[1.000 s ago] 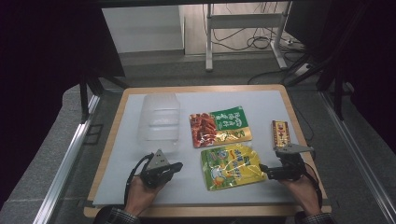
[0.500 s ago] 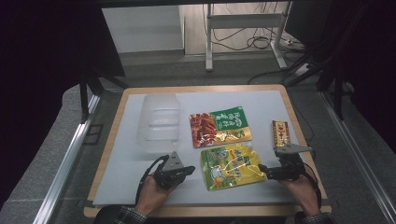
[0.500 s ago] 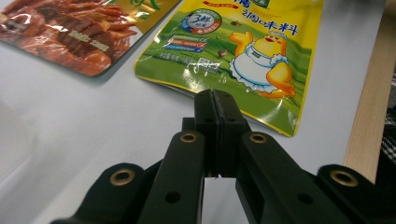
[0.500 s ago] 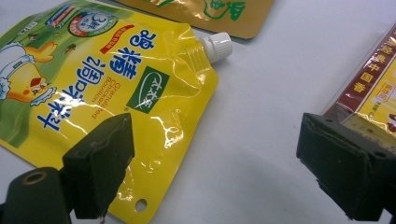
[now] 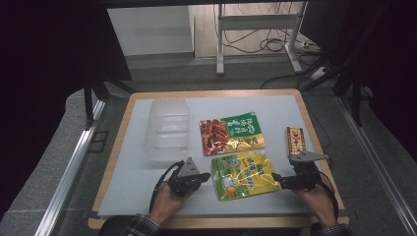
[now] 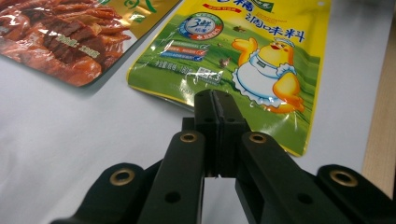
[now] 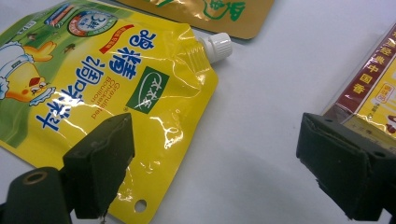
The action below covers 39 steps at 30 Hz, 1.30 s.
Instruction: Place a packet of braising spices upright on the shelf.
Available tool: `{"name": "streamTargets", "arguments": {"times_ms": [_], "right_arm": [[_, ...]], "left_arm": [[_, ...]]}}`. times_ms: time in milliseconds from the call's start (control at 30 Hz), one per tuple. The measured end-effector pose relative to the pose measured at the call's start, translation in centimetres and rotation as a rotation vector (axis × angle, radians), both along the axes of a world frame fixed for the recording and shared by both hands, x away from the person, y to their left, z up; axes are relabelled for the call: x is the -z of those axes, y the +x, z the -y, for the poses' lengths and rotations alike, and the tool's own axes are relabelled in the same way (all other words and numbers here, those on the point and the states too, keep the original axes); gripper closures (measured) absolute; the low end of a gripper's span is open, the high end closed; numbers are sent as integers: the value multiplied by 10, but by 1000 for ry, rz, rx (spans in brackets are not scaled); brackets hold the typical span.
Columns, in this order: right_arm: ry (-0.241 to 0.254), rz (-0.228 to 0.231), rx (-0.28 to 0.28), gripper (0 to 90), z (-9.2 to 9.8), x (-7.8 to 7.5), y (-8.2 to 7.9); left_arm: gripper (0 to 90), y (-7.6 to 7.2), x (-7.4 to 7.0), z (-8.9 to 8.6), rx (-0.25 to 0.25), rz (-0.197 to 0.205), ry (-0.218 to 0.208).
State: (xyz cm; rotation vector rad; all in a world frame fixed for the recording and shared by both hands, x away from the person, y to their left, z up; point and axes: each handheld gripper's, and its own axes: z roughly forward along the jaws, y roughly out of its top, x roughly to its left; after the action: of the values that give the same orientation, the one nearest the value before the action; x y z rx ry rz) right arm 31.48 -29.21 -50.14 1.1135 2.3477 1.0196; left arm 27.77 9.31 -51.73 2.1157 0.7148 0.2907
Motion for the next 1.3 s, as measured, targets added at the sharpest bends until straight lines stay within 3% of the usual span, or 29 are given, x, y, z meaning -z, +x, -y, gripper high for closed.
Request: {"name": "streamTargets", "arguments": {"times_ms": [300,667,867,1000,1033,1100,1300], "right_arm": [[-11,0,-5,115,0,0,0],[-12,-1,-13,116,-2,1,0],[-16,-2,-15,116,-2,1,0],[-21,-6,-15,116,-2,2,0],[-20,-8,-16,116,-2,2,0],[-16,-9,-17,117,-3,2,0],[-2,-15,-29,132,-3,0,-1]], "left_arm": [[896,8,6,15,23,6,12],[896,15,6,34,34,42,11],[895,21,13,45,48,44,33],[897,22,14,46,48,33,50],[898,24,16,45,38,5,36],[899,25,18,44,38,-8,31],[900,24,20,43,32,-9,24]]}}
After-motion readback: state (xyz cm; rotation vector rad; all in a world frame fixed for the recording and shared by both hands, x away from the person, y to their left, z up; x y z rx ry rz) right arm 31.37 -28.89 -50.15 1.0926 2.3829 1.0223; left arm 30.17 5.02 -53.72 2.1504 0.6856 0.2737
